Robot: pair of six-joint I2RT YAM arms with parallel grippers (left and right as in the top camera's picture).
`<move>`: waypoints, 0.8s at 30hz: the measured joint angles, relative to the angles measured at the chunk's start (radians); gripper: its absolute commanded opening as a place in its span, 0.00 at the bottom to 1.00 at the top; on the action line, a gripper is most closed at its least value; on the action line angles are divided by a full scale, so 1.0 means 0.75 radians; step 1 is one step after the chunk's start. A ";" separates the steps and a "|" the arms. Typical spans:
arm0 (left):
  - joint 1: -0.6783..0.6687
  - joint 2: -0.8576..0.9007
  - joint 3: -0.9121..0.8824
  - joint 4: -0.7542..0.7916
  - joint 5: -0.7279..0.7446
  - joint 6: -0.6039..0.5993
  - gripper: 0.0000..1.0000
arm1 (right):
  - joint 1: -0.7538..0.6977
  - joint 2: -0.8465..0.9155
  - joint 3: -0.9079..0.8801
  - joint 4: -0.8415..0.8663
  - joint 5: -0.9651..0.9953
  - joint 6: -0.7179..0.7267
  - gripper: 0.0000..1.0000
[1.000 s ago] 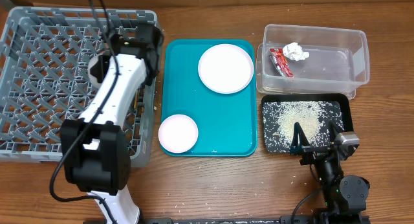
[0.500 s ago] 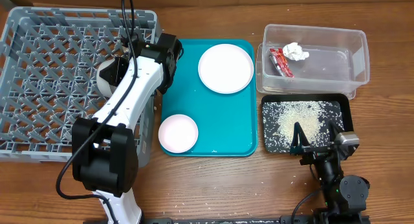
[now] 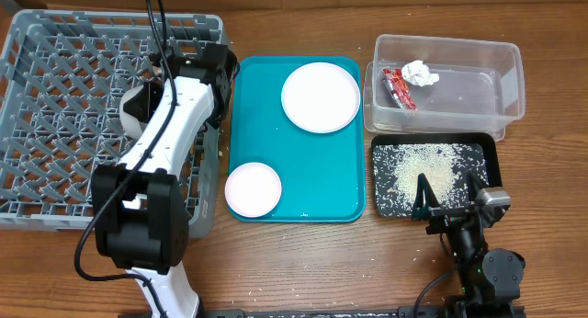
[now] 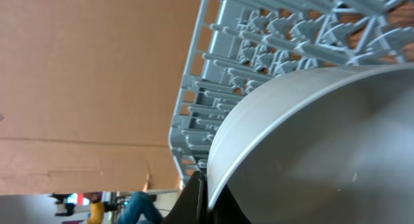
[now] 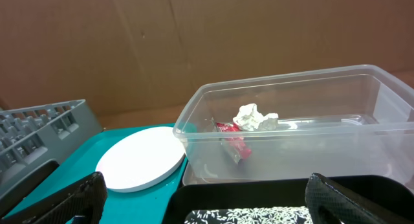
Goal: Sort waste into correct bins and load items into the dishwasher
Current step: 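Carry the grey bowl into the dish rack and release it, then grasp the rim of the pink bowl with the left gripper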
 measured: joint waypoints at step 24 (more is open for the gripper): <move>-0.171 0.003 0.001 -0.110 0.323 -0.011 0.49 | 0.000 0.000 0.000 -0.001 0.000 0.001 1.00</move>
